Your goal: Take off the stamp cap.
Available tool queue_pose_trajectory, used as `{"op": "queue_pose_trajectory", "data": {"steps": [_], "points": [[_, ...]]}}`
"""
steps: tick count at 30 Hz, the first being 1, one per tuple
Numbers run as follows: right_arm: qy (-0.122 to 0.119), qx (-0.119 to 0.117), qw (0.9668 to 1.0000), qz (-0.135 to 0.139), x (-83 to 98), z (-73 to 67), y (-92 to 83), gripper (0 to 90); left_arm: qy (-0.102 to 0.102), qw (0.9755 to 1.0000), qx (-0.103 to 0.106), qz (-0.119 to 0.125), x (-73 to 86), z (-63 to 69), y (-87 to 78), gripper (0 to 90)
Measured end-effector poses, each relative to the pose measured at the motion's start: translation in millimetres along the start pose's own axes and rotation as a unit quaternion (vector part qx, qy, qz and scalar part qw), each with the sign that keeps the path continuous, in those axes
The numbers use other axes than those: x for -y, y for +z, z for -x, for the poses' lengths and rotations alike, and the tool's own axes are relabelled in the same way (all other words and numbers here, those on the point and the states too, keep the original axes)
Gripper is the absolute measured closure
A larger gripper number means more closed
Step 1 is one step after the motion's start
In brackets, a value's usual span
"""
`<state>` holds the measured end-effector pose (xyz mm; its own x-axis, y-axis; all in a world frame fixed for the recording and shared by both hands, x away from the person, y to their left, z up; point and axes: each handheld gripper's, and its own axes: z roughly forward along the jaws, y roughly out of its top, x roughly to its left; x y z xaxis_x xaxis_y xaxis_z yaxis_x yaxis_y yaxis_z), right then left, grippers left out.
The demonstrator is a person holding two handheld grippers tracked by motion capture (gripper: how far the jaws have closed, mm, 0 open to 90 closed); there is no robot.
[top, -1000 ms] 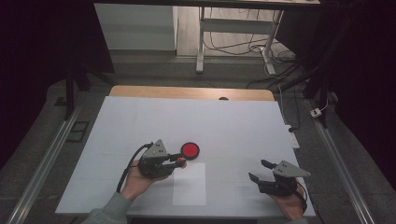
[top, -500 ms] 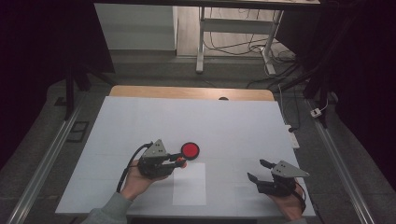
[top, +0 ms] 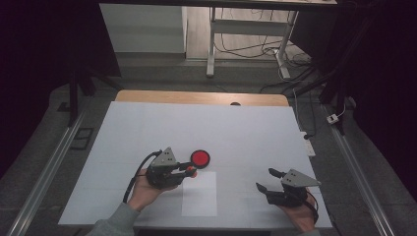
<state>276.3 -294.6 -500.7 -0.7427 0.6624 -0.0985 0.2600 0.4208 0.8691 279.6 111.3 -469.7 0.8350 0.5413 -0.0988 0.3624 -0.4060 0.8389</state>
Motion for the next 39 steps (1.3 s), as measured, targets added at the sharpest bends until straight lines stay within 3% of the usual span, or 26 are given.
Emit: {"op": "queue_pose_trajectory", "data": {"steps": [25, 39], "points": [[-0.009, -0.053, 0.9985, 0.003, -17.2, -26.6, 29.2, 29.9, 0.005, 1.0000, 0.007, -0.003, -0.9, 3.7, 3.9, 72.6], [-0.011, -0.064, 0.9979, 0.005, -21.9, -36.0, 37.3, 30.1, 0.006, 1.0000, 0.007, -0.004, -1.0, 4.4, 5.2, 72.5]]}}
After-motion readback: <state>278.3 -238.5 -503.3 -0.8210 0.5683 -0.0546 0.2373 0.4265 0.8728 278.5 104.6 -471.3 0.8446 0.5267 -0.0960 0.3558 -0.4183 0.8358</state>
